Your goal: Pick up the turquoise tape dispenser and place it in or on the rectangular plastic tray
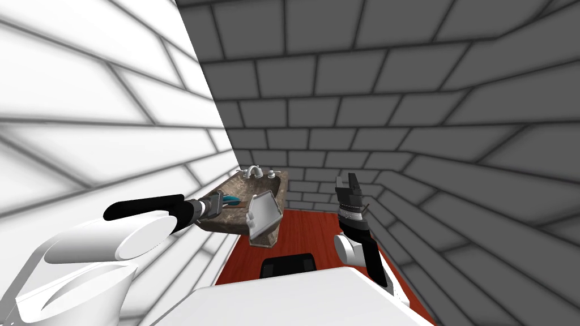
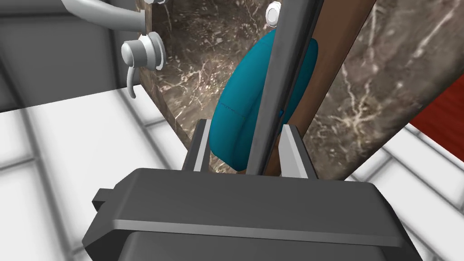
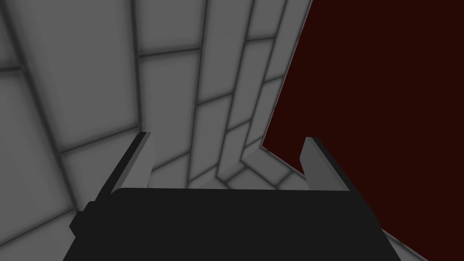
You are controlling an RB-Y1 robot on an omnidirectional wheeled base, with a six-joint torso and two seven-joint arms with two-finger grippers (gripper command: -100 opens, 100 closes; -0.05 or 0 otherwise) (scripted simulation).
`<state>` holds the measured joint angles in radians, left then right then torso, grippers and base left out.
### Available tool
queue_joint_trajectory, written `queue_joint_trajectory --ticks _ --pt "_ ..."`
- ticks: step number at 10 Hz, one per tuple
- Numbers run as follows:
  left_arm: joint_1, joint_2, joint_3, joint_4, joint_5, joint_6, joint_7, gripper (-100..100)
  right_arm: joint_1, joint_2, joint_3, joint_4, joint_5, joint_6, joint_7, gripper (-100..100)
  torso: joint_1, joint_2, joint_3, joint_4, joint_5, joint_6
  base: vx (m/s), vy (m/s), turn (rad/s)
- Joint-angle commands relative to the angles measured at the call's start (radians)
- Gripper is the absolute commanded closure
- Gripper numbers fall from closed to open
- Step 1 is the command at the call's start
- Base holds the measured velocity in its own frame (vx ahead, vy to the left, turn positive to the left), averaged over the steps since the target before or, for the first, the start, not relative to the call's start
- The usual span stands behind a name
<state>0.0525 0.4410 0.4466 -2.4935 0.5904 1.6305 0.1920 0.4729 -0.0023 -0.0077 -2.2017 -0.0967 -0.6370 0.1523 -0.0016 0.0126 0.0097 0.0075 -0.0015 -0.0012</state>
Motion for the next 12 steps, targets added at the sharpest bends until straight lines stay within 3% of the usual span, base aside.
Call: queue_joint_trajectory --ticks 1,2,3,9,12 --pt "-0.018 0.001 -0.001 0.008 -0.015 -0.035 0.01 100 0.0 0.0 0.0 0.0 0.0 0.0 0.0 0 0.0 0.0 0.0 0.0 0.0 0.0 -0.074 -0.013 0.012" --pt "-0.027 -0.004 0.004 0.008 -0.035 -0.076 0.019 100 0.0 0.0 0.0 0.0 0.0 0.0 0.0 0 0.0 -0.001 0.0 0.0 0.0 0.0 -0.064 -0.023 0.007" --pt "-0.027 -0.004 0.004 0.008 -0.035 -0.077 0.019 100 0.0 0.0 0.0 0.0 0.0 0.0 0.0 0 -0.001 -0.001 0.0 0.0 -0.001 0.0 -0.043 -0.015 0.004" --pt "-0.067 -0.03 0.02 0.008 -0.134 -0.264 0.06 100 0.0 0.0 0.0 0.0 0.0 0.0 0.0 0 -0.001 0.001 0.001 0.001 -0.001 0.0 -0.078 -0.019 0.013" --pt "-0.074 -0.034 0.02 0.008 -0.152 -0.314 0.066 100 0.0 0.0 0.0 0.0 0.0 0.0 0.0 0 -0.001 0.0 0.001 0.001 -0.001 0.0 -0.047 -0.009 0.009"
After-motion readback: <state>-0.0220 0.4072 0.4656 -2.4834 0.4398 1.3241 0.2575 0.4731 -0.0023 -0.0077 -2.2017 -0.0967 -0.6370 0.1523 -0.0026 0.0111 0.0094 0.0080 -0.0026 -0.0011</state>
